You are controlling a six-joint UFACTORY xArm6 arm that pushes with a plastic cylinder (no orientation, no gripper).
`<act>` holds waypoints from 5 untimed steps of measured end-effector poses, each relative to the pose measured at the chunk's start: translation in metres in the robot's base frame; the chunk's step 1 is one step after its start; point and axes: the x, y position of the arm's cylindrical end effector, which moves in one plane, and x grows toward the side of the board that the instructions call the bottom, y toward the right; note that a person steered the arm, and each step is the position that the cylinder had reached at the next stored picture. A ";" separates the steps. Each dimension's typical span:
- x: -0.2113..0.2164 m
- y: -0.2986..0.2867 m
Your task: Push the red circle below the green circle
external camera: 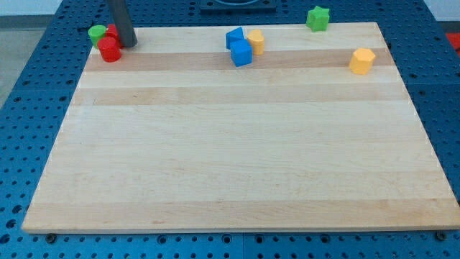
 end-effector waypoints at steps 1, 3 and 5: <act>0.012 0.004; 0.063 0.040; 0.051 0.022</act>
